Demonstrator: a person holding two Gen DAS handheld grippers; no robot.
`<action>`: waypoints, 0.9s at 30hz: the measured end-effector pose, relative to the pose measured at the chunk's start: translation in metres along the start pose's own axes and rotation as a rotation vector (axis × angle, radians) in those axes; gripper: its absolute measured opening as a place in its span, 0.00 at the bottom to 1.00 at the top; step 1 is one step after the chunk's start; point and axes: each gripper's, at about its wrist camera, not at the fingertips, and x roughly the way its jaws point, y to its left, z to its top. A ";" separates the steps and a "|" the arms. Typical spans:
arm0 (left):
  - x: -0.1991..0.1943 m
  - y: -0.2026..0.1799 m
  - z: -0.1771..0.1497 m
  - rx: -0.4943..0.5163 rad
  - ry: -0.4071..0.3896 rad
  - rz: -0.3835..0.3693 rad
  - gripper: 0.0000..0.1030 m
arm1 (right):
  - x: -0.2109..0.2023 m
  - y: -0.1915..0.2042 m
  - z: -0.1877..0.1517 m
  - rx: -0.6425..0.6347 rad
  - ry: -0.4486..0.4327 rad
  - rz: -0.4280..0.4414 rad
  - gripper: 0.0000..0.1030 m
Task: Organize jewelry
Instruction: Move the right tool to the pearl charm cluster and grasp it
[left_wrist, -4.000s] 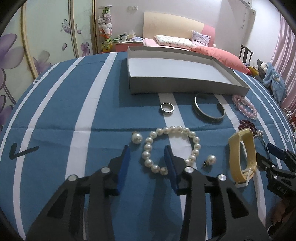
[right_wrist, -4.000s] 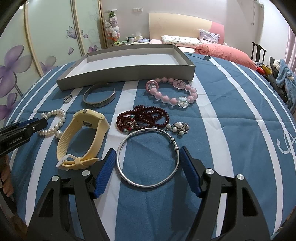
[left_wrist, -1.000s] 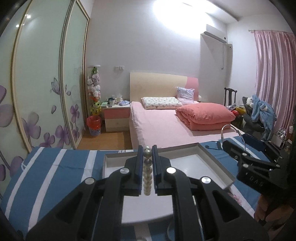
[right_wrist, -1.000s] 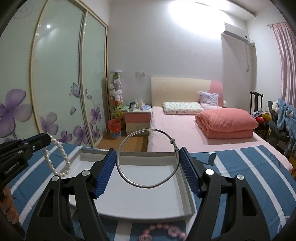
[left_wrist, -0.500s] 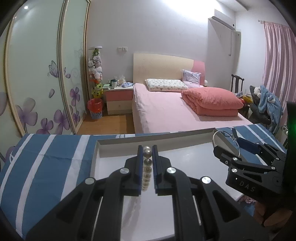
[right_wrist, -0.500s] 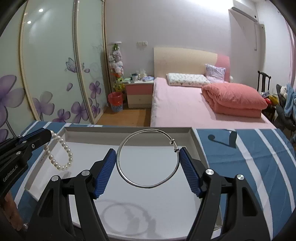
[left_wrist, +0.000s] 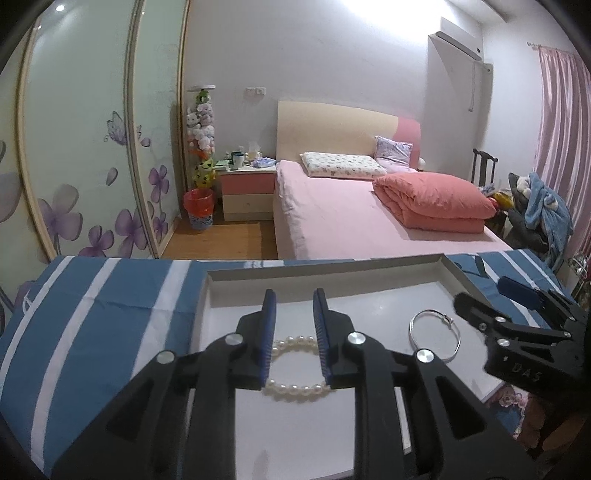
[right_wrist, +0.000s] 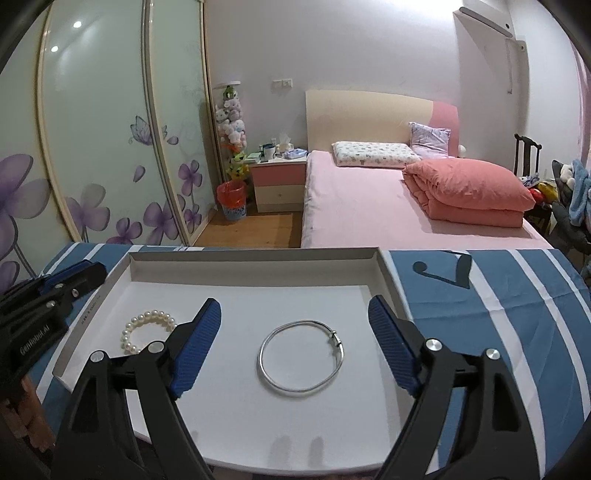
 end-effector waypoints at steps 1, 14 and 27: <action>-0.004 0.003 0.000 -0.004 -0.004 0.004 0.21 | -0.005 -0.001 0.000 0.002 -0.006 -0.004 0.79; -0.102 0.033 -0.038 -0.034 -0.062 0.005 0.32 | -0.088 -0.022 -0.031 -0.026 -0.038 -0.033 0.79; -0.184 0.046 -0.113 -0.055 -0.070 0.009 0.42 | -0.107 -0.037 -0.116 -0.067 0.191 0.001 0.54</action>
